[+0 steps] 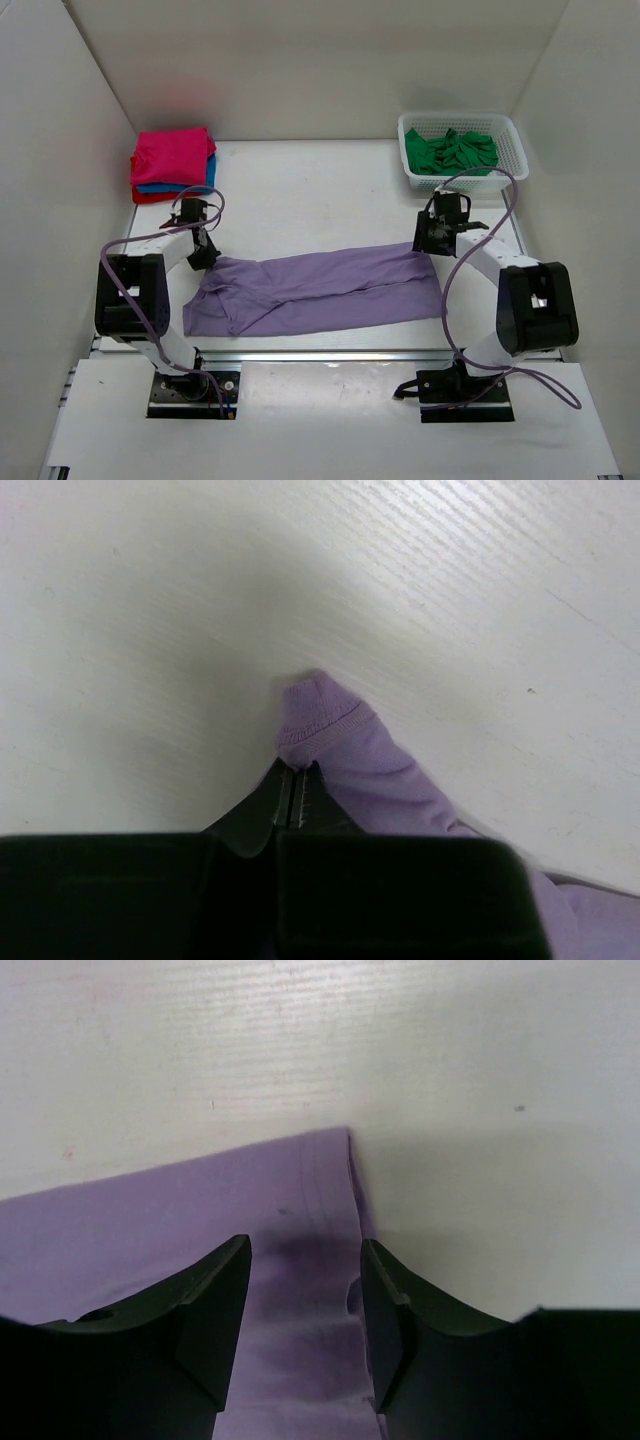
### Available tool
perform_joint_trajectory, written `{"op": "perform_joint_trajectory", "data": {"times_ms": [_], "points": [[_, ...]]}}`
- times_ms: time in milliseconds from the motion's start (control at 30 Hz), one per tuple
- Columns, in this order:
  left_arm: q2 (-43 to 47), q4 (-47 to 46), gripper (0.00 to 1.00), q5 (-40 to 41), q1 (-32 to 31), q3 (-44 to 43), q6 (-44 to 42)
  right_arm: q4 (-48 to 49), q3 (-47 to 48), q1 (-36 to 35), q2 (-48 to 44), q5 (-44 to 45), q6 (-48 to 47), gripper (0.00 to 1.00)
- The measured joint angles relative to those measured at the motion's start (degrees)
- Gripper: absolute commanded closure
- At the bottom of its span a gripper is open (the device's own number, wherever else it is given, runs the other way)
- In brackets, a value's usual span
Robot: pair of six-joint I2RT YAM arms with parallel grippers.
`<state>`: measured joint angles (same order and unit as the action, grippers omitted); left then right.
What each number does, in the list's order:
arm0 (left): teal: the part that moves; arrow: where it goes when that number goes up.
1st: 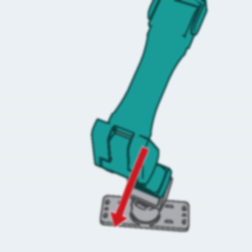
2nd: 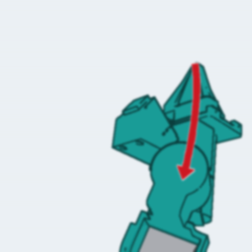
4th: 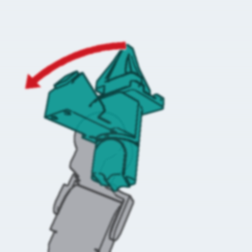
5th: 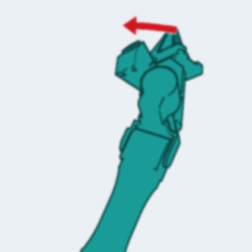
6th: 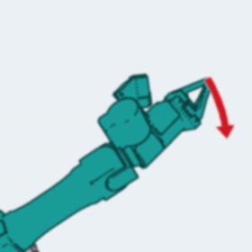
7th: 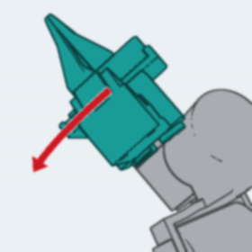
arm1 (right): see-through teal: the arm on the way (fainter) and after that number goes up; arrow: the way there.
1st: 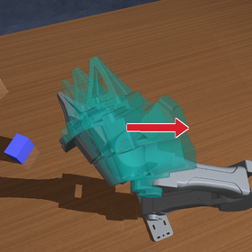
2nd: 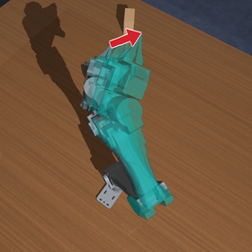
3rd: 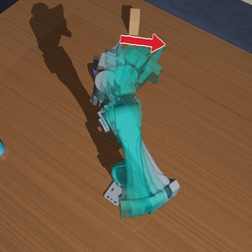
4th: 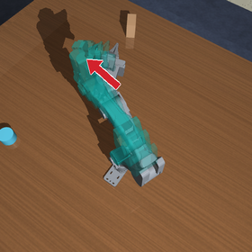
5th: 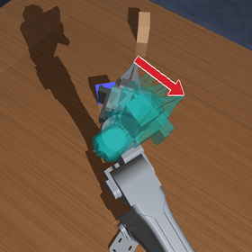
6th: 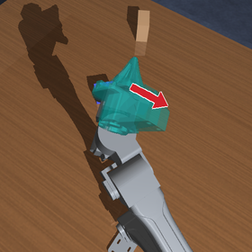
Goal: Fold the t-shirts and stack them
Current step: Fold the other side of the tshirt into a rectangle
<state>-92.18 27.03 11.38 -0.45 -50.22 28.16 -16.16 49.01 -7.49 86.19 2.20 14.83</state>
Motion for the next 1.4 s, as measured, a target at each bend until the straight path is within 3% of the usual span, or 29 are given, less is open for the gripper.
{"op": "perform_joint_trajectory", "data": {"times_ms": [100,200,333,400,700,1167,1200,1233,1267,1300,1400], "points": [[-0.31,-0.15,1.0,-0.31,0.0,-0.39,-0.37,0.83,2.08,0.0,3.1,0.57,-0.07,0.53],[-0.33,-0.2,1.0,-0.52,0.02,-0.42,-0.76,1.6,4.55,0.02,6.45,0.79,-0.09,0.59],[-0.33,0.02,1.0,-1.36,1.42,-0.85,-1.38,2.16,7.28,0.0,10.12,0.94,-0.31,0.91],[-0.33,0.17,1.0,-1.55,2.32,-1.29,-1.6,2.08,7.91,-0.2,11.04,0.98,-0.15,1.0],[-0.72,0.96,1.0,-2.1,4.13,-3.37,-2.29,1.92,8.09,0.02,11.34,2.95,-0.31,1.0],[-8.61,1.33,1.0,-2.45,6.25,-12.52,-2.23,-0.22,13.92,3.58,14.38,4.39,-1.53,1.0],[-9.18,1.27,1.0,-2.8,6.38,-13.29,-2.25,-0.52,14.16,3.58,14.58,4.44,-1.51,0.95],[-9.75,1.29,0.92,-3.1,6.47,-14.14,-2.27,-0.74,14.38,3.56,14.82,4.48,-1.49,0.87],[-10.67,1.66,0.71,-3.43,6.49,-15.56,-2.43,-1.01,14.64,3.54,15.08,4.66,-1.62,0.84],[-11.78,1.9,0.6,-3.72,6.45,-17.35,-2.84,-1.11,14.78,3.52,15.28,4.87,-1.6,0.79],[-14.1,1.64,0.41,-4.07,6.4,-22.43,-3.23,-1.53,14.95,3.54,15.34,5.79,-2.43,0.68]]}}
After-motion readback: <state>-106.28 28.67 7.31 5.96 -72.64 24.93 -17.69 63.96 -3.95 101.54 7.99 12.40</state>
